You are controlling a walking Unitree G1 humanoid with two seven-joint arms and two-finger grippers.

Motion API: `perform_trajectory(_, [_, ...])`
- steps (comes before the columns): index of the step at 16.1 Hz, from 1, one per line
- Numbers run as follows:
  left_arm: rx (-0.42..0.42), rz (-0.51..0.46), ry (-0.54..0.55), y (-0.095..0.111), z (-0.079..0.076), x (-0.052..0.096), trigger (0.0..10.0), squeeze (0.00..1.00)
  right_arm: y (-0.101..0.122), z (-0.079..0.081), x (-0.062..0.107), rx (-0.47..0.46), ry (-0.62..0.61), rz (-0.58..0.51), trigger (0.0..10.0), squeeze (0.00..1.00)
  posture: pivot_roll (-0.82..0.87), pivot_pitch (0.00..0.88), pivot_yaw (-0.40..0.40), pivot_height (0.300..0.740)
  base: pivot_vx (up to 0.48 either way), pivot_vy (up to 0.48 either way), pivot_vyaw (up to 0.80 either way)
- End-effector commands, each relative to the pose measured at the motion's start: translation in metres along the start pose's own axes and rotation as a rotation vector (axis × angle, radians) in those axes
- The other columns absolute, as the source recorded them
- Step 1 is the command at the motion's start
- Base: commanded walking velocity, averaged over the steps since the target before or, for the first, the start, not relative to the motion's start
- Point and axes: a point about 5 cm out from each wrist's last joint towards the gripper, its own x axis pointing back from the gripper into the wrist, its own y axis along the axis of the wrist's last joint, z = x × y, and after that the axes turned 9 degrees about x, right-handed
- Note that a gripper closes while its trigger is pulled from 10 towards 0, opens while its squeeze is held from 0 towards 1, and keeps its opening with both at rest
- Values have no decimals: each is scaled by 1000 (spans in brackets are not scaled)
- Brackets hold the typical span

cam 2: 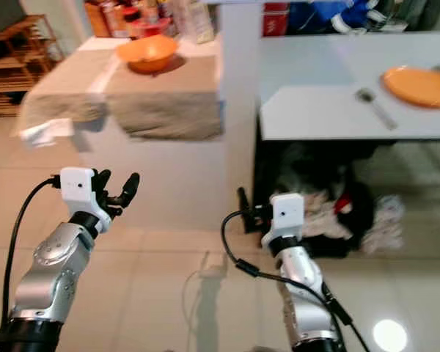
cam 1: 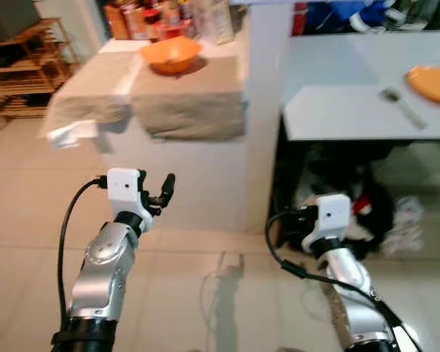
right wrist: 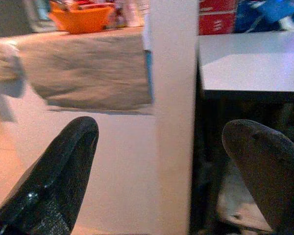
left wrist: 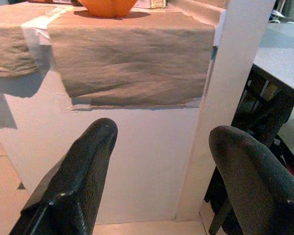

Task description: Setting the table

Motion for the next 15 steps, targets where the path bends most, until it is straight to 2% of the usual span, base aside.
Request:
perform_trajectory(1, [-17,-23,-5,6,-3,-3,10000,0,14,-15,-6,50,-88,-47,10000,0,-144,0,90,740,0,480,0])
perform_trajectory(2, [-29,-63,-15,15,-3,-3,10000,0,21,-19,-7,-11,-115,-62,10000,0,-145,0,95,740,0,480,0])
perform_trajectory(3, [-51,-75,-21,20,-2,-4,10000,0,24,-21,-7,-36,-112,-66,10000,0,-146,0,99,740,0,0,0])
perform_trajectory(7, [-89,-72,-23,23,-2,-6,10000,0,12,-19,0,-47,-109,-13,10000,0,-147,0,104,740,0,0,0])
perform_trajectory(8, [-81,-71,-33,23,-3,-6,10000,0,12,-18,0,-46,-111,-13,10000,0,-146,0,105,740,0,435,0])
perform_trajectory(12, [-68,-99,-29,29,-6,-10,10000,0,17,-15,-4,-20,-106,-33,10000,0,-145,0,107,740,360,315,0])
perform_trajectory(15, [-73,-95,-55,29,-11,-12,10000,0,17,-15,-6,-16,-103,-38,10000,0,-144,0,109,740,427,0,0])
